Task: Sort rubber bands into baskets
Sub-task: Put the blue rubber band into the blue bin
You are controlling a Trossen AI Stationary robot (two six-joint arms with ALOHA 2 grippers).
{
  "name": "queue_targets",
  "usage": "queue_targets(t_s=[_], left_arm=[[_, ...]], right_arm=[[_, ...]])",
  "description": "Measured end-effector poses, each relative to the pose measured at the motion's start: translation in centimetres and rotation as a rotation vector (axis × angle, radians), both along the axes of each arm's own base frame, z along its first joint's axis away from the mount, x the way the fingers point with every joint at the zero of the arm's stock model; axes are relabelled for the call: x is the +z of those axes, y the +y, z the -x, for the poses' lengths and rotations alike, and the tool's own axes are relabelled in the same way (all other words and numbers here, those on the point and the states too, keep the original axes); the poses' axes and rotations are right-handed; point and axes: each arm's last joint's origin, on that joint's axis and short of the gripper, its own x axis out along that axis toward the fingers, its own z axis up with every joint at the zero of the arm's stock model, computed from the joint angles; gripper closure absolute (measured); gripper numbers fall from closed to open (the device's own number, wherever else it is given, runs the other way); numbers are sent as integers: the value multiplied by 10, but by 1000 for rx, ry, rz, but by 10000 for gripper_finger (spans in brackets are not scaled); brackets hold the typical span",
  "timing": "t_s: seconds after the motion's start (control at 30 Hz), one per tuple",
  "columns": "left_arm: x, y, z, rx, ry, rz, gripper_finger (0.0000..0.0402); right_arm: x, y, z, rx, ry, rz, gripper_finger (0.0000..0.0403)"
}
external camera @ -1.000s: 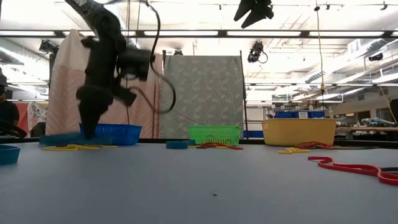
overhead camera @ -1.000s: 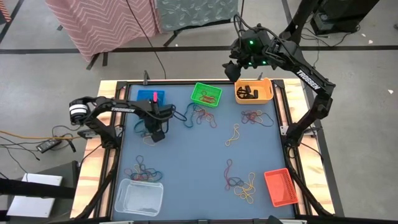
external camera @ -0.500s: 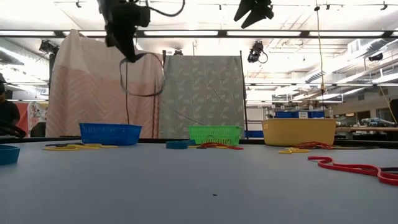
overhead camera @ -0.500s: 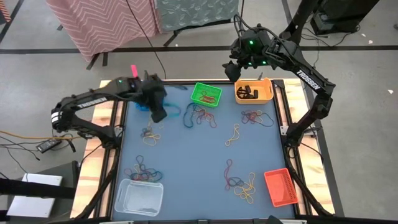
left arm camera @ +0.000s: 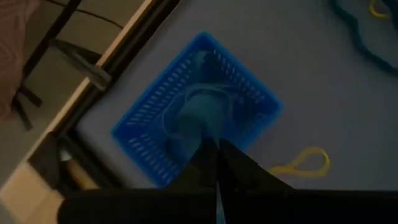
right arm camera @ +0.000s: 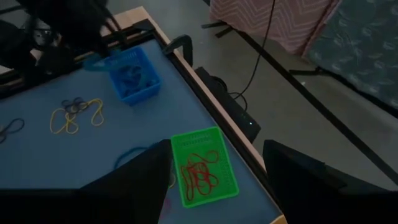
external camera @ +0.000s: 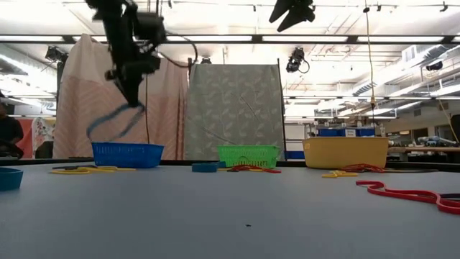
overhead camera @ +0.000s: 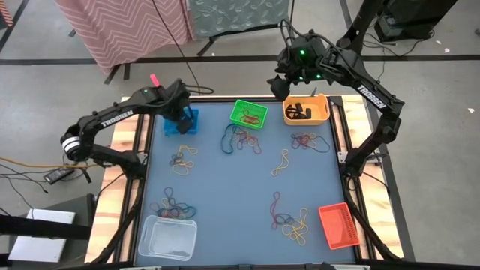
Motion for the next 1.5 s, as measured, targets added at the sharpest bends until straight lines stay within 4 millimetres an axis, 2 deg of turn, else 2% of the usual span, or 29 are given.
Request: queue_targets(t_s=[0.13, 0.23, 0.33, 0.6, 1.0, 1.1, 1.33, 1.5], left_arm=[[-26, 9, 0, 39, -71, -9, 400], [-34, 13, 2, 93, -106, -12, 400], [-27, 15, 0, 109, -136, -22, 400], [7, 26, -5, 101, -193, -166, 399], [3, 24, 3, 119, -110, -118, 399], [-7, 24, 4, 125, -98, -118, 399], [-48, 20, 10, 187, -81, -80, 398], [-69, 16, 15, 208, -61, -64, 398]], right_arm=[[0, 2, -1, 6, 0, 0, 137], [0, 3, -2, 12, 0, -1, 137], [0, 4, -2, 14, 0, -1, 137], [0, 4, -2, 10, -3, -5, 137], [0, 8, -5, 25, -3, -5, 137], [0, 8, -5, 25, -3, -5, 137], [0, 8, -5, 25, -3, -5, 137], [0, 8, -5, 25, -3, -5, 137]])
